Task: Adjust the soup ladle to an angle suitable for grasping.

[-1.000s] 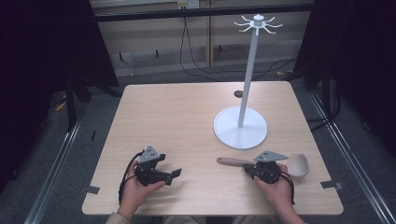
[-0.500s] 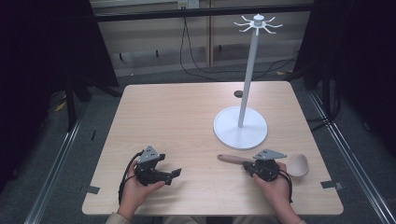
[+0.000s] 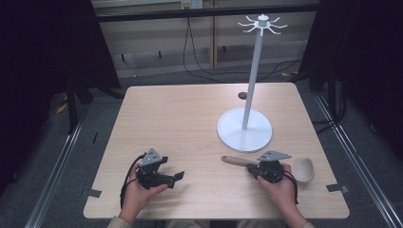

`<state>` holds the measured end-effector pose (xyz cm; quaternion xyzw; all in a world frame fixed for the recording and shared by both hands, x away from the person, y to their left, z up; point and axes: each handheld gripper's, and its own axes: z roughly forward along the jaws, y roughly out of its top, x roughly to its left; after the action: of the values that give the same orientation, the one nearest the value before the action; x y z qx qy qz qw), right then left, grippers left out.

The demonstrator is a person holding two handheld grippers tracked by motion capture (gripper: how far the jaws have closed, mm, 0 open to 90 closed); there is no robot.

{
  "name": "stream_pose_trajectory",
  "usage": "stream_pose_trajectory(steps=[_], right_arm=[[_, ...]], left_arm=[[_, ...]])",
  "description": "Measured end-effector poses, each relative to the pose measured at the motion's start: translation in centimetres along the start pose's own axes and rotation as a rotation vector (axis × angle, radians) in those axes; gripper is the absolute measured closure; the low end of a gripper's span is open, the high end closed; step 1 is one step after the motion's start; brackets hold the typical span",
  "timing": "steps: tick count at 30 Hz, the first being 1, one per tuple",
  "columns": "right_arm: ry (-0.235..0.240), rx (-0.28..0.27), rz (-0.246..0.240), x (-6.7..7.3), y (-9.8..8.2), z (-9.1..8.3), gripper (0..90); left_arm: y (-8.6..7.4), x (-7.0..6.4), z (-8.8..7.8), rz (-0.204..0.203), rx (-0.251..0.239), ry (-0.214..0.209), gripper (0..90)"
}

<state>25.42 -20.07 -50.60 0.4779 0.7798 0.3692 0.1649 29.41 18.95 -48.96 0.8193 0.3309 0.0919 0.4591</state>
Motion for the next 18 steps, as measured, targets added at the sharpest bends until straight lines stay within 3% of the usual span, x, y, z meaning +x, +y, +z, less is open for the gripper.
stream_pose_trajectory(steps=[18], right_arm=[[0.036, 0.068, -0.095, -0.7, 0.5, -1.4, 78.8]], left_arm=[[-0.1, 0.0, 0.0, -0.005, 0.002, -0.005, 9.3]])
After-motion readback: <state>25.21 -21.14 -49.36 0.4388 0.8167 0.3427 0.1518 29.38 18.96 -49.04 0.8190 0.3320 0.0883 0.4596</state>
